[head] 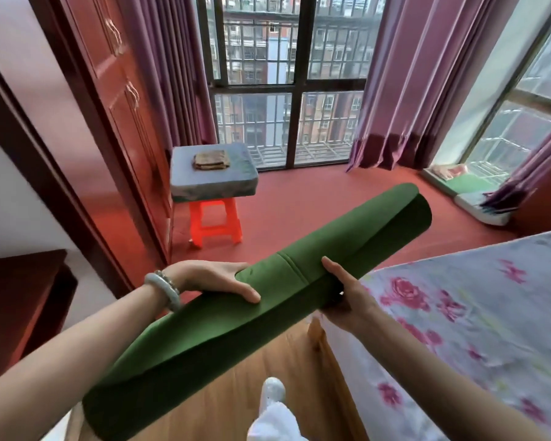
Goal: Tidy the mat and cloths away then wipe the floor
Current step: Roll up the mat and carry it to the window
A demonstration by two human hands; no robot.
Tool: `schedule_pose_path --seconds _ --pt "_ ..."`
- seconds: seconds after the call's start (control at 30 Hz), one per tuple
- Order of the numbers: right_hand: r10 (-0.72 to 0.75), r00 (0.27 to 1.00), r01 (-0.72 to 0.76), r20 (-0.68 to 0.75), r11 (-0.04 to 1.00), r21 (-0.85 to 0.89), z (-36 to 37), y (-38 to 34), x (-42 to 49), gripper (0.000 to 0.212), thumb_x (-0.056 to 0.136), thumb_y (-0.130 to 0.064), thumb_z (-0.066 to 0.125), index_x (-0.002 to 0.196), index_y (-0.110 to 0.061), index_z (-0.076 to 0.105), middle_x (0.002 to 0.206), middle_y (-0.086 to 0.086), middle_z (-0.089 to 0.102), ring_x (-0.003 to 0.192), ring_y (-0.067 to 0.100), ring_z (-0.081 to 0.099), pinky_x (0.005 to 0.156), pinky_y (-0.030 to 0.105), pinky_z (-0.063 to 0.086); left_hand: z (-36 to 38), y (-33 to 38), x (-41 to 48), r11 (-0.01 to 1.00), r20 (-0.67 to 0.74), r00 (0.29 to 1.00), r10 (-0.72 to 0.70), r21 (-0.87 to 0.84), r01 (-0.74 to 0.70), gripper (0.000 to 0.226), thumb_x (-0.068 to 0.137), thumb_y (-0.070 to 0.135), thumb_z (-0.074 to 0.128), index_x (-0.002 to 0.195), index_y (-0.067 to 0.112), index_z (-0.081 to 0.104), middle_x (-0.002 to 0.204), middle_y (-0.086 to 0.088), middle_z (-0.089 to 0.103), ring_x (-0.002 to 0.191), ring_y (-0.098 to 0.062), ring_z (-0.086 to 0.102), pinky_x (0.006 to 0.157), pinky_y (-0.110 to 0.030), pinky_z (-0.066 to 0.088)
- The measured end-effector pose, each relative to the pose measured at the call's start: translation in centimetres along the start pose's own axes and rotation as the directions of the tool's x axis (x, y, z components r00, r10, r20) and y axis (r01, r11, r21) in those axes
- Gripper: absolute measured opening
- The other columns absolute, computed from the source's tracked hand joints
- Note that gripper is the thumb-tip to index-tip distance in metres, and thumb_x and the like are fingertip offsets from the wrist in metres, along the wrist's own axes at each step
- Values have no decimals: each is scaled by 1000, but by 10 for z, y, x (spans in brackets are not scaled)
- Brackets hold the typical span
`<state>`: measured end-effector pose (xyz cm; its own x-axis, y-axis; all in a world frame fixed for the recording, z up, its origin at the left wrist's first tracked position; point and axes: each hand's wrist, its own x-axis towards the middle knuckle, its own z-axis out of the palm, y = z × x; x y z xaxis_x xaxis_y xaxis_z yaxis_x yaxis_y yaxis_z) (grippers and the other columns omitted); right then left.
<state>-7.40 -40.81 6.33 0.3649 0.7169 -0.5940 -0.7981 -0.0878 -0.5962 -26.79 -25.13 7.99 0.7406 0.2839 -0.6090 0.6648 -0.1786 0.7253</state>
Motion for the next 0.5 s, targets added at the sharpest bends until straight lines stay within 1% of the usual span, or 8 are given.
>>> schedule_pose_path --seconds 0.1,0.17,0.2,0.27,0.3,0.37,0.43,0.5 --pt "5 1000 -6 26 1000 13 30 -30 62 32 62 -15 77 88 -1 66 79 13 73 92 28 65 83 39 56 -63 9 47 1000 21 1000 14 15 -14 67 59 53 77 117 30 51 116 3 65 102 -13 66 84 -29 54" --pt "-3 1000 2 27 1000 19 48 -54 106 28 65 -16 77 86 -1 66 76 13 72 88 27 65 75 38 58 -105 19 81 999 24 1000 12 43 -13 65 59 53 76 116 32 51 117 3 65 103 -14 66 85 -30 54" --pt "-4 999 4 32 1000 24 58 -66 128 30 61 -16 79 85 -1 67 77 12 73 88 27 66 75 40 57 -126 25 96 999 17 1000 9 53 -10 64 60 53 76 115 33 52 117 3 65 104 -15 66 88 -32 54" --pt "-2 999 0 42 1000 29 79 -91 166 41 46 -17 87 80 -2 70 82 12 73 86 26 68 82 41 56 -168 37 125 998 12 1000 10 64 -10 63 59 54 76 114 34 52 117 4 65 104 -15 66 91 -35 53" --pt "-2 999 1 46 999 32 89 -103 183 43 41 -17 88 78 -3 71 83 12 73 85 26 68 87 41 54 -189 44 139 997 9 1000 13 70 -14 64 58 55 76 114 34 53 117 4 65 104 -15 66 92 -35 53" --pt "-8 999 7 35 999 51 109 -128 217 38 49 -17 83 81 -3 69 80 12 73 88 27 66 95 41 50 -227 57 166 995 -2 1000 19 96 -19 72 56 56 77 118 29 53 118 2 65 105 -16 65 94 -38 52" --pt "-11 1000 10 15 998 66 124 -149 249 34 56 -16 79 85 -2 67 78 12 73 91 27 65 96 41 48 -260 66 190 994 8 1000 20 104 -21 79 55 56 76 123 24 51 119 0 65 105 -17 65 95 -39 51" --pt "-24 1000 23 5 997 68 137 -168 280 35 58 -16 79 87 -1 67 78 12 73 92 27 65 96 41 48 -291 74 218 995 45 998 42 84 -46 80 58 54 77 126 23 50 121 -2 64 108 -19 64 97 -42 50"
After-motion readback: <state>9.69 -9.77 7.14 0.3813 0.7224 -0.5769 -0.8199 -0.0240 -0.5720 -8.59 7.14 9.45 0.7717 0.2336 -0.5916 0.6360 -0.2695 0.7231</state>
